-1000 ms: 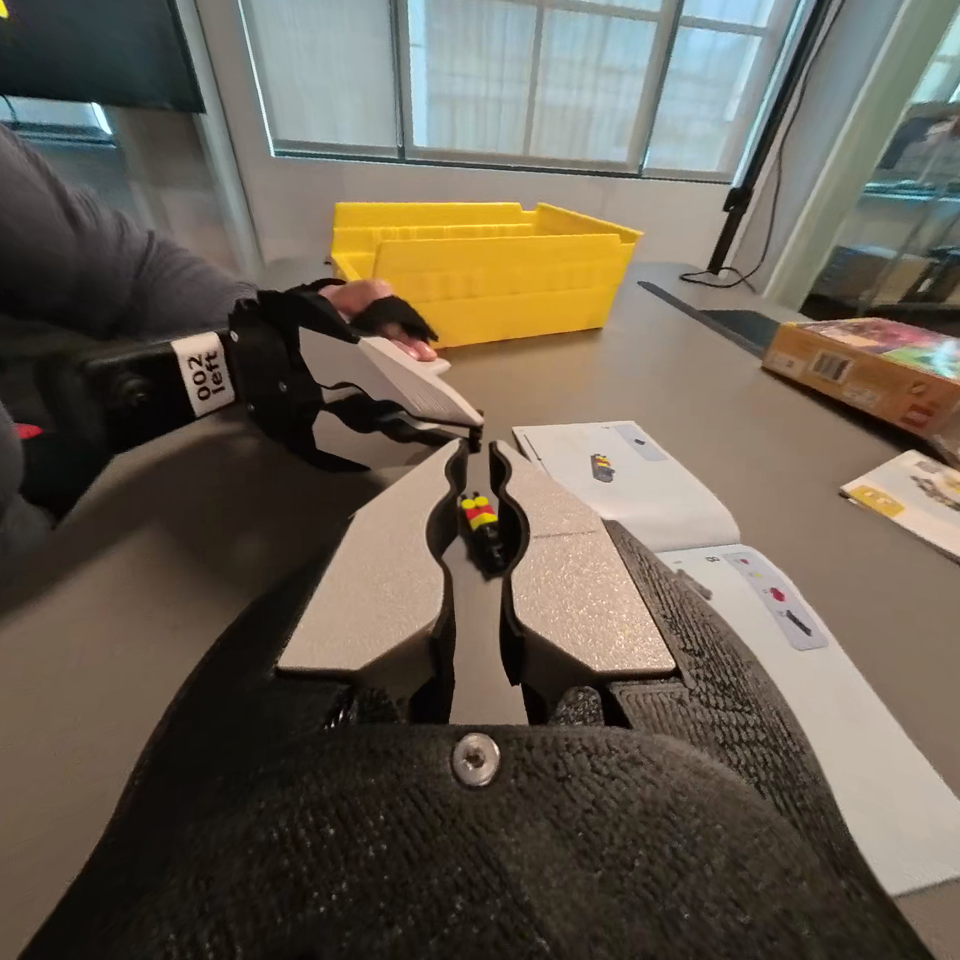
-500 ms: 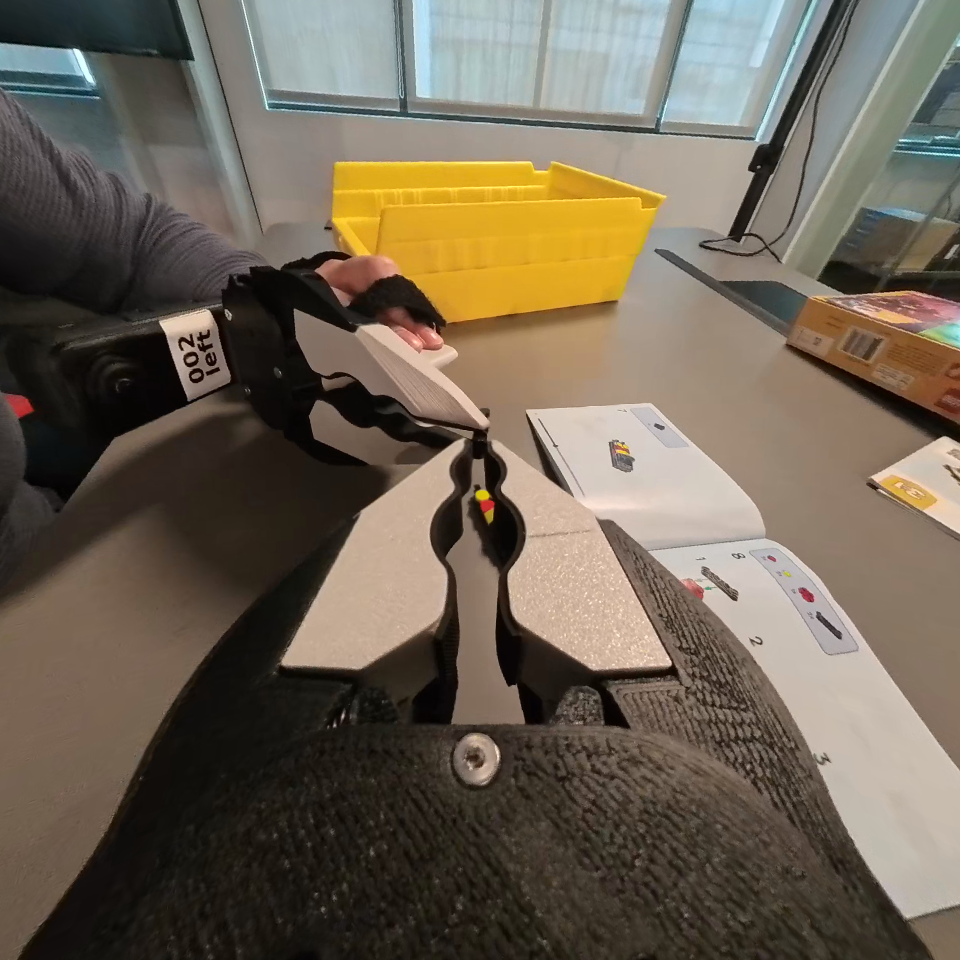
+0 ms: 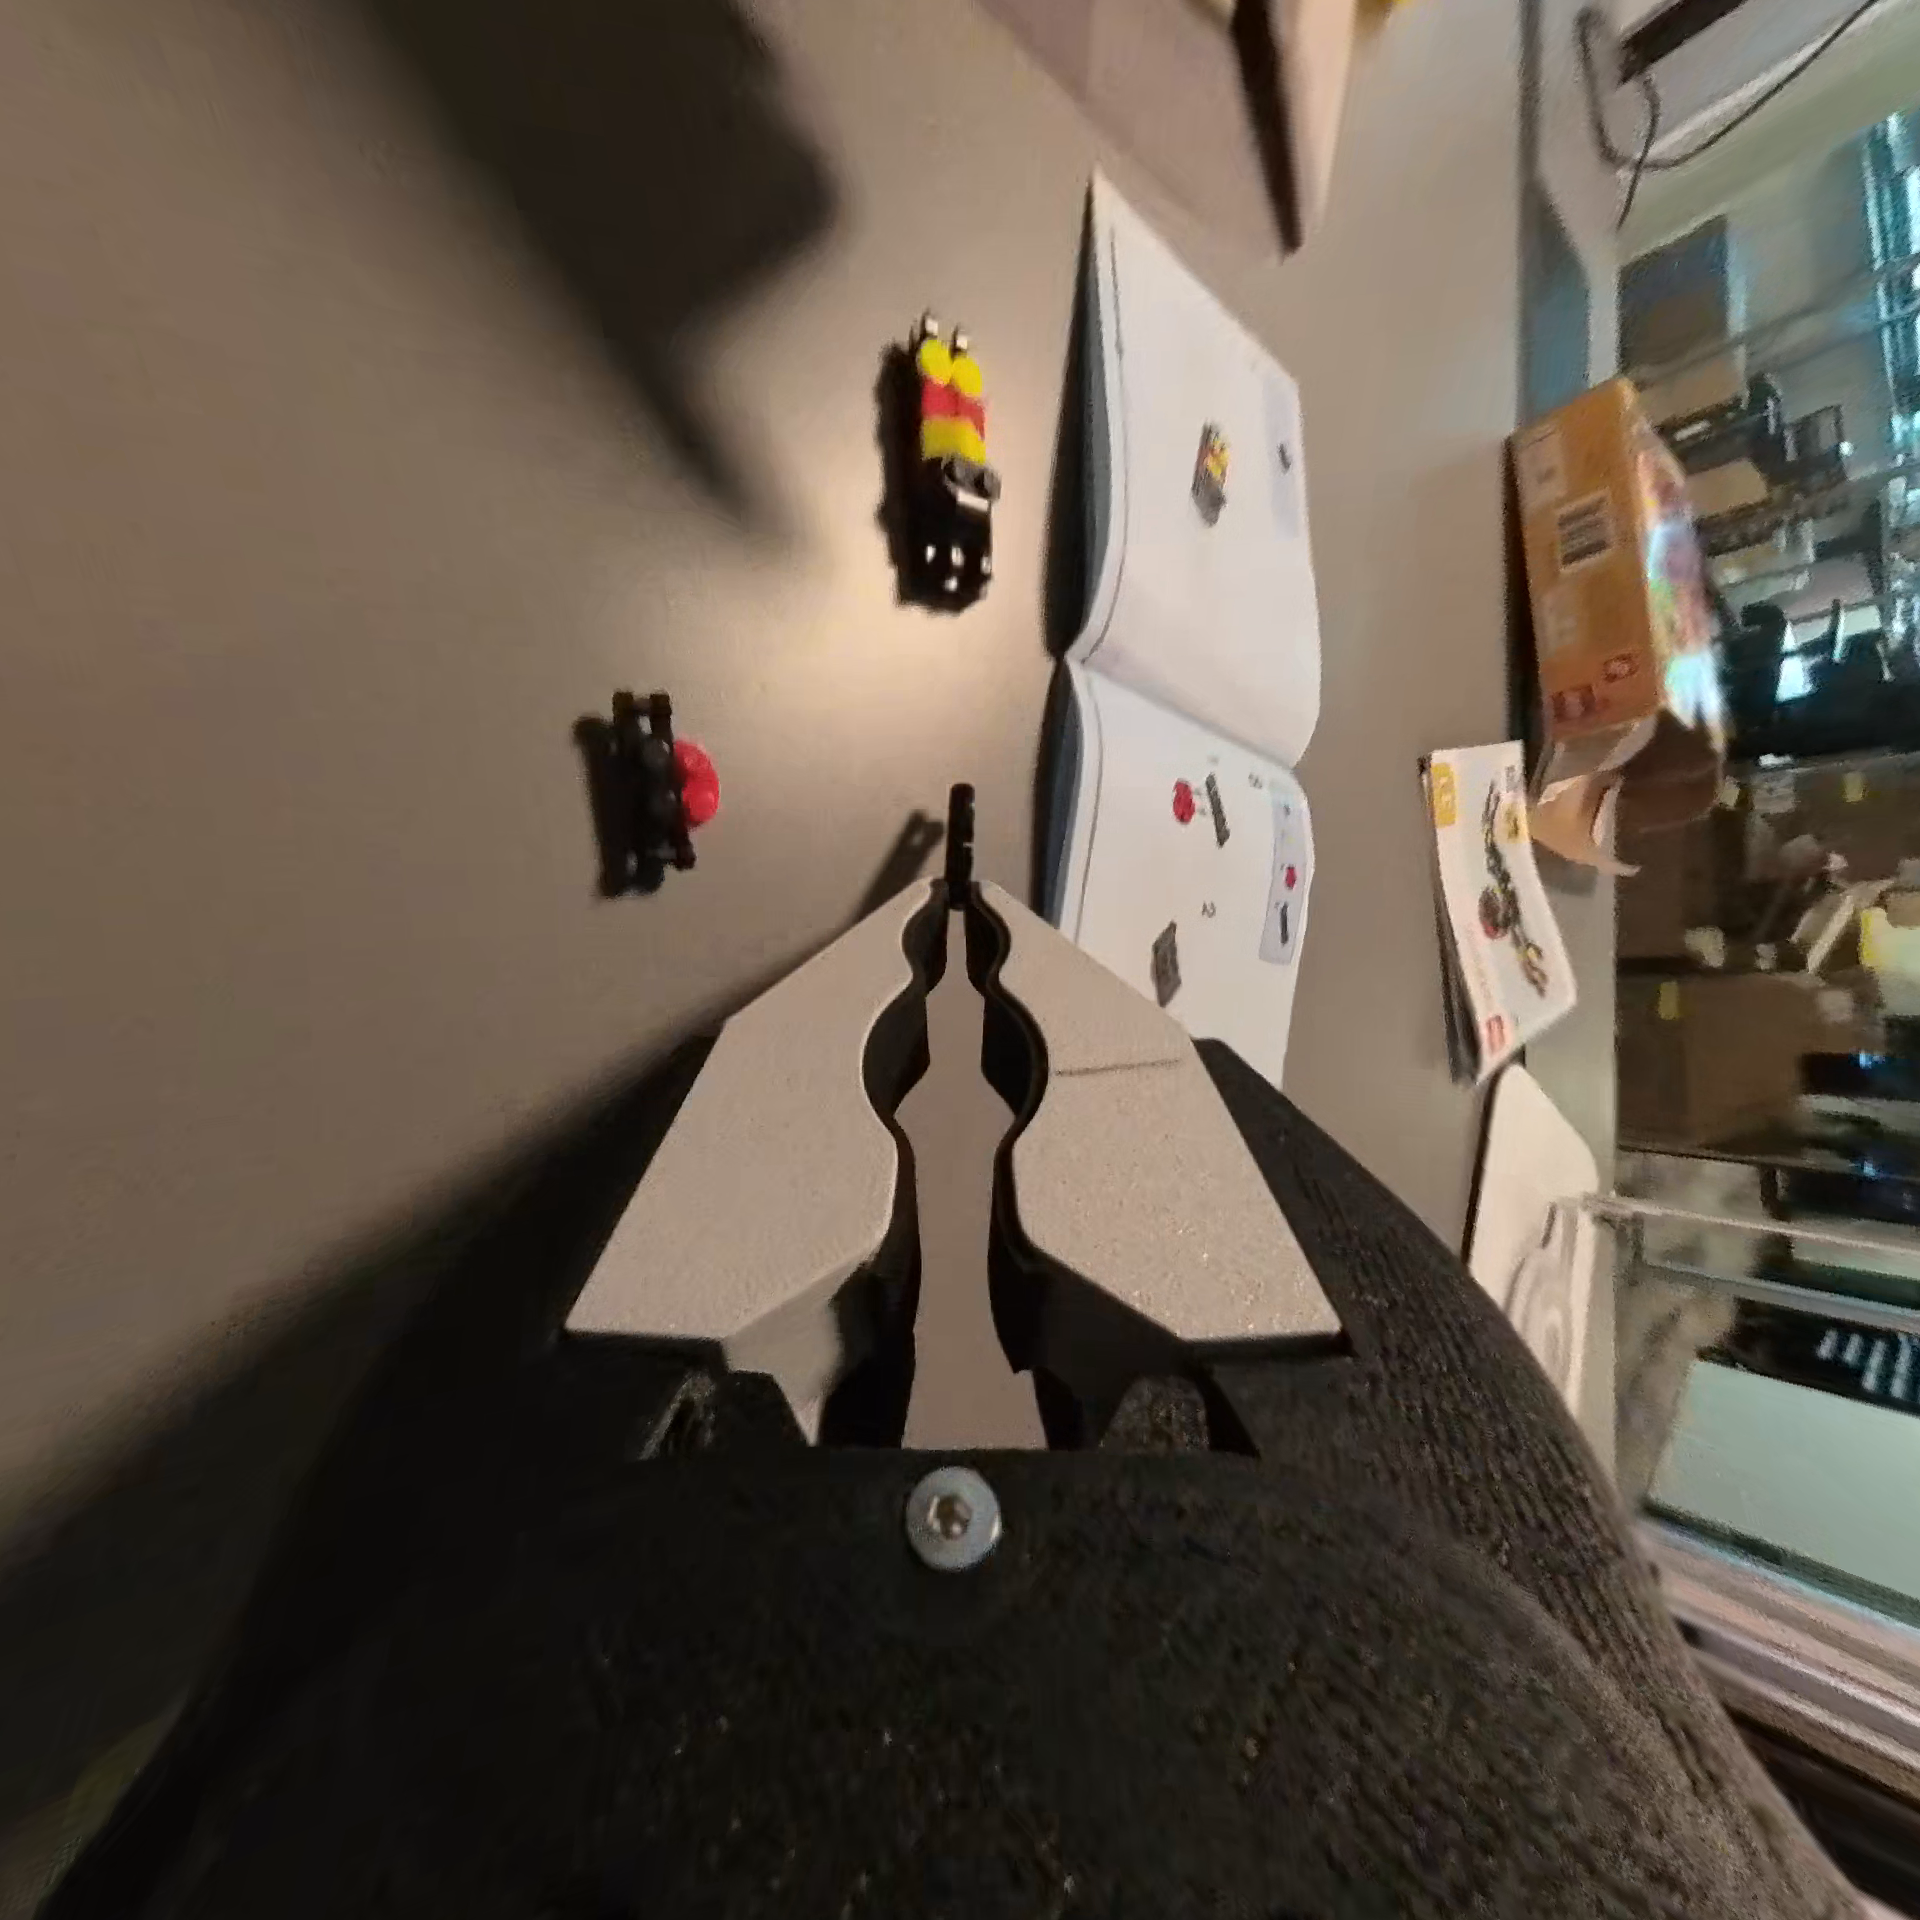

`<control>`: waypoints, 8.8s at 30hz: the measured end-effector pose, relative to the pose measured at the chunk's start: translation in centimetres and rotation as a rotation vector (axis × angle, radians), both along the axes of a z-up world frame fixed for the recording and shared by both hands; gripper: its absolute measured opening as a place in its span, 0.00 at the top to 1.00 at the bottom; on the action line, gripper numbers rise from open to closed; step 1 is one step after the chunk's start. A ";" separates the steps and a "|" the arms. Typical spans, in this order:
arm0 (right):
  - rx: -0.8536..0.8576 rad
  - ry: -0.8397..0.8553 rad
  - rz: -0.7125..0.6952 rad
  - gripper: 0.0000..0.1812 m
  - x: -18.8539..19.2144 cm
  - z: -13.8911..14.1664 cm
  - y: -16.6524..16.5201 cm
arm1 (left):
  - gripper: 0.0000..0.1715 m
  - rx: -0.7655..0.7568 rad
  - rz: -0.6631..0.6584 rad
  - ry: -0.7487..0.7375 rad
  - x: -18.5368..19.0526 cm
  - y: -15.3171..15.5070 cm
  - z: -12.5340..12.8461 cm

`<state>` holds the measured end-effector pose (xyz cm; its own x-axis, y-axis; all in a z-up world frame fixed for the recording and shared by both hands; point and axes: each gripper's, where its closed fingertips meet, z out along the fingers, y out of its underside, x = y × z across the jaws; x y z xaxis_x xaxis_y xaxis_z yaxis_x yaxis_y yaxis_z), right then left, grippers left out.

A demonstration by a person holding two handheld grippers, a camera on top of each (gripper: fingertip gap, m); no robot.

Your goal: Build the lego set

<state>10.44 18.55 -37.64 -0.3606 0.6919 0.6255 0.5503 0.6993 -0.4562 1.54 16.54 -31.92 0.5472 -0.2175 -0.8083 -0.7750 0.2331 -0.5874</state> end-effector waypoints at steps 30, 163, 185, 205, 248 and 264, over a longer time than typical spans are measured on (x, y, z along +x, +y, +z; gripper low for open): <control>-0.500 0.042 -0.433 0.98 -0.1 -1.3 2.2 | 1.00 -0.110 -0.015 -0.041 -0.2 0.6 -1.3; -0.636 0.023 -0.111 0.91 0.1 -1.3 -1.3 | 0.66 -0.933 -0.278 -0.255 9.9 -3.8 -6.8; -0.682 -0.020 0.068 0.97 0.2 -0.8 -3.6 | 0.75 -0.924 -0.338 -0.240 8.2 -3.1 -6.6; -0.679 -0.052 0.116 0.97 0.5 -0.8 -4.9 | 0.83 -0.974 -0.373 -0.204 9.8 -3.5 -7.1; -0.587 0.005 0.069 0.83 1.7 0.3 -4.8 | 0.90 -1.021 -0.442 -0.182 10.6 -4.1 -7.3; 0.148 0.050 0.136 0.84 0.0 -0.1 -4.0 | 0.91 -0.991 -0.274 -0.292 8.5 -1.7 -7.0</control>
<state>10.45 14.53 -37.79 -0.4102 0.5384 0.7361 0.4251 0.8269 -0.3680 10.02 14.86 -38.91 0.5233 -0.8507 -0.0491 -0.5675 -0.3049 -0.7649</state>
